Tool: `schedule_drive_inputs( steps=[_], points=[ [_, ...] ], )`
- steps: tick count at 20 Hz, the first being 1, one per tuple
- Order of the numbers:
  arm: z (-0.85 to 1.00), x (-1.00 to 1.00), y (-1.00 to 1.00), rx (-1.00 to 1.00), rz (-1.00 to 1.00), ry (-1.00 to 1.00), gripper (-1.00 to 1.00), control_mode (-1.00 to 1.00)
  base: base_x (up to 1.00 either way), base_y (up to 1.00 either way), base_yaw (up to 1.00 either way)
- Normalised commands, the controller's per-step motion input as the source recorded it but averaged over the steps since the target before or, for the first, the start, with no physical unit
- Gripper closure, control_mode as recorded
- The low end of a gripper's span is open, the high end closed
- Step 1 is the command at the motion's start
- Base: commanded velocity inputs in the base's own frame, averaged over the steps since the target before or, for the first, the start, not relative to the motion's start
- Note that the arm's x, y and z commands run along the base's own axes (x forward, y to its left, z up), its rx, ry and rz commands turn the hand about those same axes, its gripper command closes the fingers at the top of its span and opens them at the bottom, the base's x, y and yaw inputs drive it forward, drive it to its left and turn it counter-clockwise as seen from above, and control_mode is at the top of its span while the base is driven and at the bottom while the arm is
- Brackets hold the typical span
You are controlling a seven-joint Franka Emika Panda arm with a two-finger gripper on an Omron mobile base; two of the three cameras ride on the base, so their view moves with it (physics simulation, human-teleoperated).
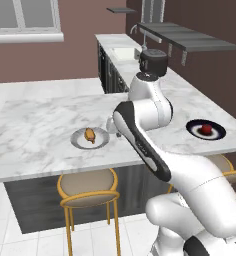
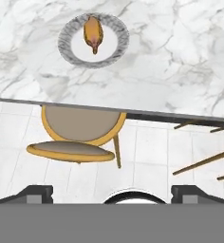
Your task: Transport the chicken drumstick and tomato to the fridge. Place the chicken drumstick on the rack containing meat and place the tomato on the rack containing the vegetable, ensuring meats and vegetables are on different racks.
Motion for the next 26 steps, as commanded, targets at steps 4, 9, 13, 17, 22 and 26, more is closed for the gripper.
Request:
schedule_drive_inputs(
  steps=[4,9,13,17,22,26],
  points=[
    [-0.45,0.84,0.47,0.14,0.06,0.0,-1.0,-1.0,0.0,0.0,0.0],
    [-0.57,0.91,0.4,0.09,0.03,0.0,-1.0,-1.0,0.0,0.0,0.0],
    [-0.28,0.65,0.17,0.0,0.0,0.0,-1.0,-1.0,0.0,0.0,0.0],
    [-0.08,0.61,0.16,-0.05,-0.01,0.01,-1.0,-1.0,0.0,0.0,0.0],
    [-0.06,0.56,0.33,-0.1,-0.09,0.01,-1.0,-1.0,0.0,0.0,0.0],
    [-0.12,0.38,0.05,-0.01,-0.05,0.04,-1.0,-1.0,0.0,0.0,0.0]
  ],
)
